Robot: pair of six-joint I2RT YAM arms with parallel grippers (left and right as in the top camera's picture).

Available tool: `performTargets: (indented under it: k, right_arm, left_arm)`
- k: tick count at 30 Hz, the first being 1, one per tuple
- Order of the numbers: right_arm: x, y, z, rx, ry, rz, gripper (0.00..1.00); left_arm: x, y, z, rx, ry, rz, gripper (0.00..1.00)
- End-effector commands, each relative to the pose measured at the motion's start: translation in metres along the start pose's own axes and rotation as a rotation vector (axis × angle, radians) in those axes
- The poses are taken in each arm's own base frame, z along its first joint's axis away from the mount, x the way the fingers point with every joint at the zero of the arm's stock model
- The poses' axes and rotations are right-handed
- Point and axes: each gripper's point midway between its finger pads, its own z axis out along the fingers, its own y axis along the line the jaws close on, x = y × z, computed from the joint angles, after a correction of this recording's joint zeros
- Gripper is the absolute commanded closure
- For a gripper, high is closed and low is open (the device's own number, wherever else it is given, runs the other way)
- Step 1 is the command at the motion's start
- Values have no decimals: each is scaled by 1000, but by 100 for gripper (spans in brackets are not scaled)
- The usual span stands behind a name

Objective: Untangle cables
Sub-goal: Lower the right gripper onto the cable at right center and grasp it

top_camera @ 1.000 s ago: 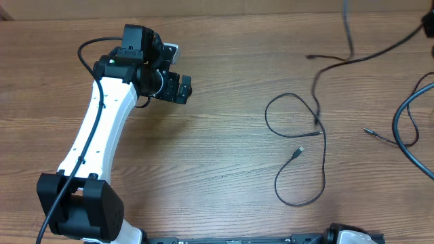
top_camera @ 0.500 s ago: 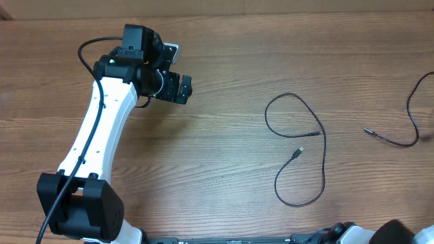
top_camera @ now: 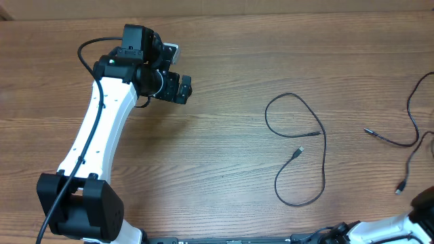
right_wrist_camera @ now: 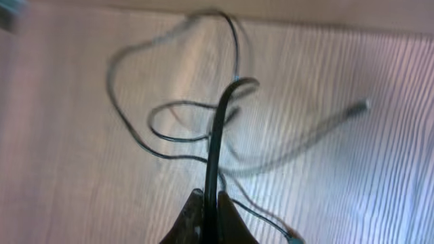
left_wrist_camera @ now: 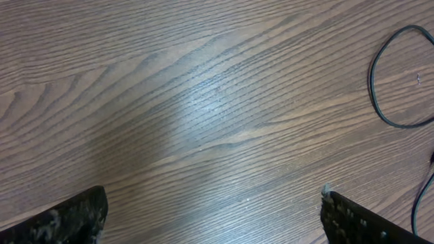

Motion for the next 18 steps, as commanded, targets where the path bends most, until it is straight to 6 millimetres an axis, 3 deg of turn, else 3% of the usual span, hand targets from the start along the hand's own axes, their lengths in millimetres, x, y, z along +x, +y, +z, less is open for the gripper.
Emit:
performTargets:
  k: [1,3,7,8,10,12,14,18]
  right_arm:
    - [10,-16,24,70,35,76,96]
    - [32,-24,58,85,101,89,96]
    - [63,-39,96,118,166,137,96]
    - [71,-40,104,113,182,139,90]
    - [83,-36,118,67,216,144,60]
    - [83,-34,118,55,214,145,31]
    - [79,-32,112,54,210,144,14]
    - [61,-26,73,37,186,118,10]
  left_arm:
    - [-3,0,-8,-5,-22,-15,0]
    - [-3,0,-8,-5,-23,-15,0]
    - [-3,0,-8,-5,-22,-15,0]
    - [-3,0,-8,-5,-22,-15,0]
    - [-3,0,-8,-5,-23,-15,0]
    - [-3,0,-8,-5,-22,-15,0]
    - [-3,0,-8,-5,-22,-15,0]
    - [-3,0,-8,-5,-22,-15,0]
